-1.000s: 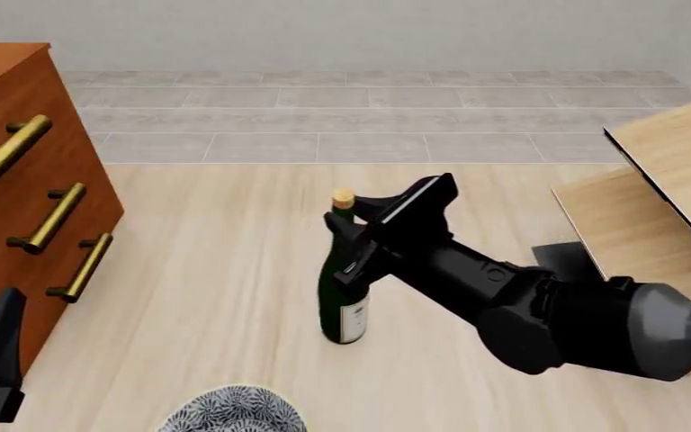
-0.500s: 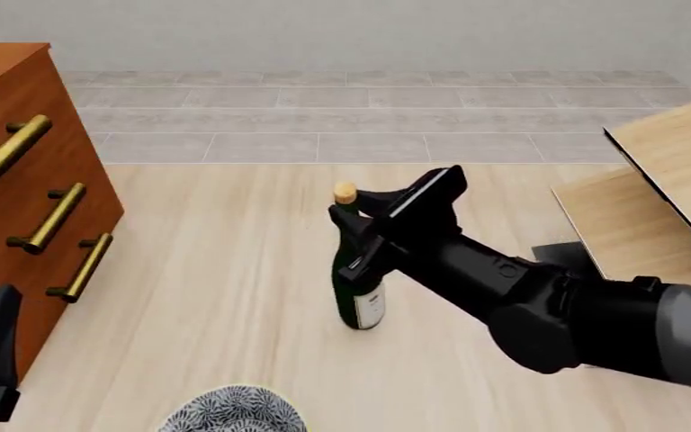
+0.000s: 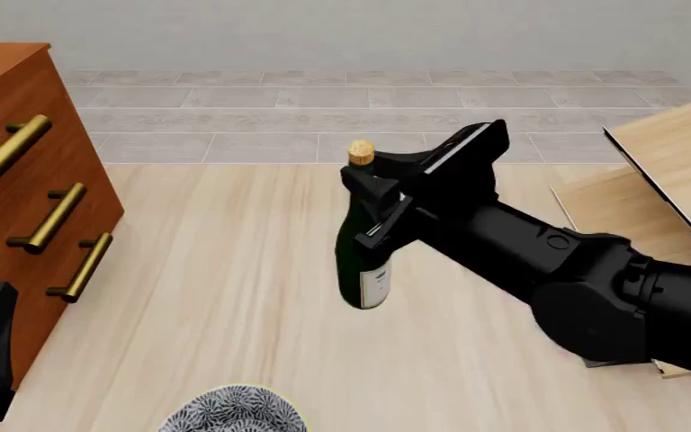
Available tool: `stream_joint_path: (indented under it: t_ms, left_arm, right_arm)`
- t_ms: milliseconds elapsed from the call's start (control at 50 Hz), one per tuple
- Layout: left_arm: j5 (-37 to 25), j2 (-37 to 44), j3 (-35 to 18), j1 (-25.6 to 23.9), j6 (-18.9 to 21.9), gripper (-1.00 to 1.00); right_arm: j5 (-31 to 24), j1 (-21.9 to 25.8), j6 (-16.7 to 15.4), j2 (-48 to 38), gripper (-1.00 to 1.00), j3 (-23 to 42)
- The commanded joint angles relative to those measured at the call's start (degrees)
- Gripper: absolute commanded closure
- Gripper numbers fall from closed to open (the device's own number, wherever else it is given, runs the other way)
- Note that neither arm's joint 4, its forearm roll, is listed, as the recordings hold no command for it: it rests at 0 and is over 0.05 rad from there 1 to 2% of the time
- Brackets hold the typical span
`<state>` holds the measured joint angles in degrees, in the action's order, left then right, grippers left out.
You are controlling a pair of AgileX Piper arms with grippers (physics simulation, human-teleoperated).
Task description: Put the wine bottle on the wine rack.
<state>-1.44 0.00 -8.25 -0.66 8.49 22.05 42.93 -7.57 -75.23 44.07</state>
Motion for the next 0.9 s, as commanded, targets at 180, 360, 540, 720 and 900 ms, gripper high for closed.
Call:
stream_joint_path:
  t_ms: [180, 360, 540, 720, 900]
  left_arm:
    - [0.4, 0.0, 0.2, -0.7, -0.1, -1.0]
    - [1.1, 0.0, 1.0, -0.6, -0.3, -1.0]
    - [2.1, 0.0, 2.2, -1.1, -0.7, -1.0]
    - [3.1, 0.0, 3.2, -1.3, -0.9, -1.0]
    - [4.1, 0.0, 3.7, -0.8, -0.6, -1.0]
  right_arm:
    - [-9.5, -3.3, 7.0, 10.9, 1.0, 4.8]
    - [-13.3, -5.5, 11.9, 14.8, 1.0, 6.0]
    - [-20.5, -11.5, 17.9, 18.6, 1.0, 10.1]
    - [-27.1, -15.1, 22.1, 20.7, 1.0, 14.3]
    - [-29.3, -19.7, 30.0, 22.7, 1.0, 14.8]
